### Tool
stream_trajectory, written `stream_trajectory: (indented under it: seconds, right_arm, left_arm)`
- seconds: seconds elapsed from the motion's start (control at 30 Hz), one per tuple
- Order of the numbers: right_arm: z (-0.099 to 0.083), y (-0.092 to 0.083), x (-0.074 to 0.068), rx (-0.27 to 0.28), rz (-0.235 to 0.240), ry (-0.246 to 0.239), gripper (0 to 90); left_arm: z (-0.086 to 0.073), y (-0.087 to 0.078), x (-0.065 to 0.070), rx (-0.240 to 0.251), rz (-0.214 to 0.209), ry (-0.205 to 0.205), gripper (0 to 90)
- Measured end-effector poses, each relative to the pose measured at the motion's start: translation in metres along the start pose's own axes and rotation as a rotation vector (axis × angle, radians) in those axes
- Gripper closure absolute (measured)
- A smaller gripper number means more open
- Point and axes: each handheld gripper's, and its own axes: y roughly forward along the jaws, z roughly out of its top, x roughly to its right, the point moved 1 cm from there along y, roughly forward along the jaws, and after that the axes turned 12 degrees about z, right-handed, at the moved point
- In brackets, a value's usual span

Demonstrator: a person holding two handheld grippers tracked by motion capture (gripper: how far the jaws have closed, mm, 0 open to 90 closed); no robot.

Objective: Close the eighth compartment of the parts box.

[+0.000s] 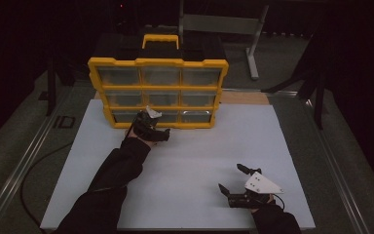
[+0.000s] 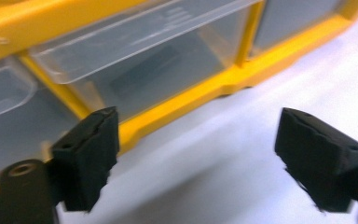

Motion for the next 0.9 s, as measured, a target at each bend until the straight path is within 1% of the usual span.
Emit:
stream_trajectory:
  seconds: [0.03,0.1,0.13,0.17,0.2,0.33,0.43,0.47,0.63,0.7,0.73,0.83,0.9]
  right_arm:
    - [0.000,0.000,0.000,-0.001,0.000,0.000,8.6]
    - [0.000,0.000,0.000,-0.001,0.000,0.001,8.6]
    - [0.000,0.000,0.000,-0.001,0.000,0.000,8.6]
    - [0.000,0.000,0.000,-0.001,0.000,0.000,8.6]
    - [0.000,0.000,0.000,-0.001,0.001,-0.001,8.6]
    - [0.000,0.000,0.000,-0.001,0.000,0.000,8.6]
    - [0.000,0.000,0.000,-0.002,0.001,-0.001,8.6]
    - [0.000,0.000,0.000,-0.002,0.001,-0.001,8.6]
    - [0.000,0.000,0.000,-0.001,0.000,-0.001,8.6]
    - [0.000,0.000,0.000,-0.001,0.001,-0.003,8.6]
    - [0.000,0.000,0.000,-0.002,0.001,-0.003,8.6]
    - [0.000,0.000,0.000,-0.002,0.000,-0.002,8.6]
    - [0.000,0.000,0.000,-0.001,0.000,-0.001,8.6]
  left_arm:
    - [0.000,-0.001,0.000,0.005,-0.001,0.000,8.8]
    - [0.000,-0.001,-0.001,0.010,-0.004,-0.014,2.9]
    - [0.000,-0.001,-0.001,0.011,-0.015,-0.018,2.2]
    - [0.000,-0.001,-0.001,0.007,-0.014,-0.013,0.9]
    - [-0.001,-0.002,-0.001,0.007,-0.014,-0.001,0.5]
    - [-0.002,-0.002,0.002,0.001,-0.028,0.020,0.3]
    - [-0.002,-0.004,0.002,0.008,-0.036,0.022,0.2]
    - [-0.002,-0.005,0.002,0.014,-0.042,0.016,0.1]
    - [-0.001,-0.009,-0.001,0.020,-0.071,0.014,0.1]
    - [-0.001,-0.009,-0.002,0.013,-0.087,0.021,0.1]
    - [-0.002,-0.010,-0.002,0.012,-0.086,0.026,0.1]
    - [-0.003,-0.010,-0.004,0.005,-0.103,0.034,0.1]
    - [-0.004,-0.011,-0.004,0.015,-0.125,0.042,0.1]
